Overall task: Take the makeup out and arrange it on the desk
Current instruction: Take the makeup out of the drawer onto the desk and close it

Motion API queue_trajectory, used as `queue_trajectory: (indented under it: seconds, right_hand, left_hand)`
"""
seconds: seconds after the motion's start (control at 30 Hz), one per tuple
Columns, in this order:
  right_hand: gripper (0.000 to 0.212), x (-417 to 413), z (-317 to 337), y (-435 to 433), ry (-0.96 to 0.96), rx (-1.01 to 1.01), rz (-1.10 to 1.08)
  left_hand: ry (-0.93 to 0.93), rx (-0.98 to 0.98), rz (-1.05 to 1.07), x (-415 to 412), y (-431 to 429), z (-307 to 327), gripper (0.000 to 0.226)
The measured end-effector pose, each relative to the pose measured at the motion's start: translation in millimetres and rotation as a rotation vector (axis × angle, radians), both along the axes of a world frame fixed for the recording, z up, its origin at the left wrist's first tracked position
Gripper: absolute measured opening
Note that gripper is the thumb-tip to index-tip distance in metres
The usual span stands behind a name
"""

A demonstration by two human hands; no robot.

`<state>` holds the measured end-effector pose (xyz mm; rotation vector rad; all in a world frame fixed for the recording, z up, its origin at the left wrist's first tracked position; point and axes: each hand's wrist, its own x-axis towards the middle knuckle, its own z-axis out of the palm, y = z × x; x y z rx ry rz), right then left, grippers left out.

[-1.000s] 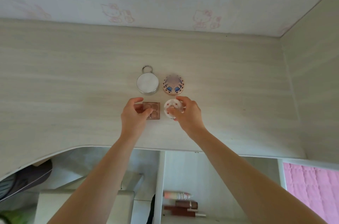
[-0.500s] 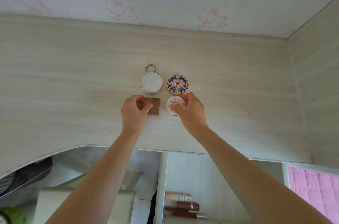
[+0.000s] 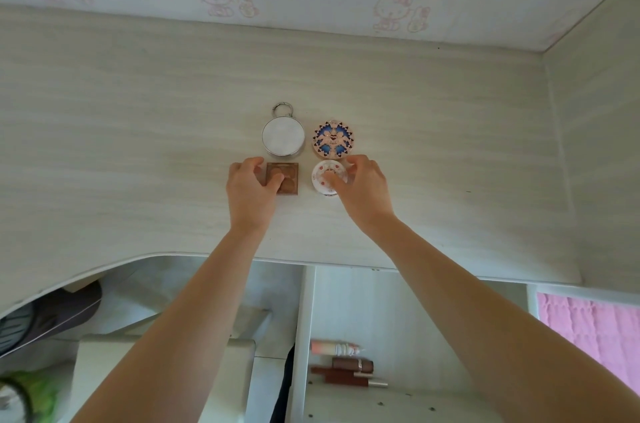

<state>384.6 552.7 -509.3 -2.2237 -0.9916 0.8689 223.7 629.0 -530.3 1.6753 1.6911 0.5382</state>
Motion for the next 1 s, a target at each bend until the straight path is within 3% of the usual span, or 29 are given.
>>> queue_trajectory:
  seconds: [0.2,0.43,0.63,0.8,1.0]
  right_hand:
    - [0.052,5,15,-38,-0.097,0.004,0.091]
    - [0.047,-3,25,-118,-0.194,0.013,0.255]
    - [0.042,-17,20,-191,-0.137,0.046,0.382]
    - [0.041,-26,-7,-244,-0.090,-0.074,0.454]
    - [0.041,-30,-64,-278,0.076,-0.357,0.503]
  left_hand:
    - [-0.022,0.119,-0.010,-12,-30,11,0.040]
    - [0.100,0.244,-0.254,-24,-108,20,0.038]
    - [0.158,0.284,-0.476,-26,-182,17,0.037]
    - [0.236,0.346,-0.741,-26,-227,-9,0.036]
    - [0.468,0.194,-0.954,-20,-251,-46,0.046]
